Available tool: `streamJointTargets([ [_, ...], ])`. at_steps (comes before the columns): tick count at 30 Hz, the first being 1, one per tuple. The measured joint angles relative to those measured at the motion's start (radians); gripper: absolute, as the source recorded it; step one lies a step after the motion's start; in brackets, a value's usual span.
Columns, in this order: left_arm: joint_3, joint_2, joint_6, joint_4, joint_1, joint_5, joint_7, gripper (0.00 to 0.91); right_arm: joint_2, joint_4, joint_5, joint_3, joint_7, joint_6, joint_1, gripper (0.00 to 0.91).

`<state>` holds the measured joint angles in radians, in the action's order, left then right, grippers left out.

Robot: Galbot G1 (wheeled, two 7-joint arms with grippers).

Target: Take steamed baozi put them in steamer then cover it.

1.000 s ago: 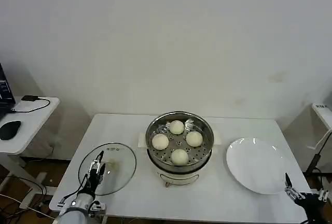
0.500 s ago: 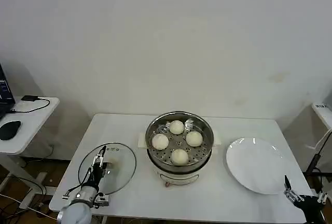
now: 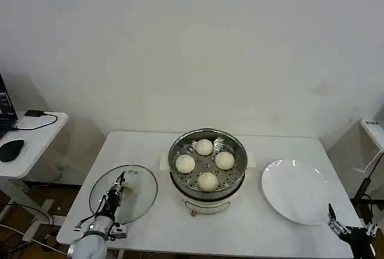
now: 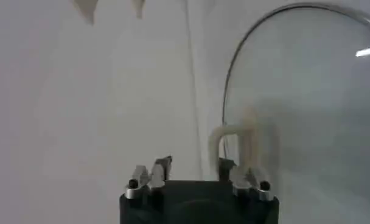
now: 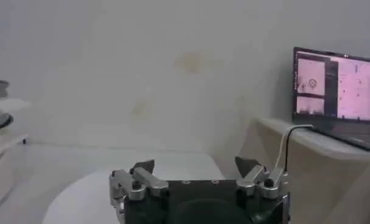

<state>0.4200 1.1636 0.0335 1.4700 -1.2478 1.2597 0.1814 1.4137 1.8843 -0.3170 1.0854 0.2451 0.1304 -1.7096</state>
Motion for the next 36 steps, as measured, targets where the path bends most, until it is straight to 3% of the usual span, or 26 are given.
streamJointTargets([
  [19, 0.071, -0.018, 0.02, 0.135, -0.084, -0.056, 0.07, 0.0, 0.002, 0.023, 0.022, -0.02, 0.002, 0.007, -0.001, 0.907],
  [36, 0.057, -0.128, 0.193, 0.477, -0.091, -0.184, -0.1, 0.0, 0.0, 0.02, 0.069, -0.058, 0.004, 0.021, 0.014, 0.907],
])
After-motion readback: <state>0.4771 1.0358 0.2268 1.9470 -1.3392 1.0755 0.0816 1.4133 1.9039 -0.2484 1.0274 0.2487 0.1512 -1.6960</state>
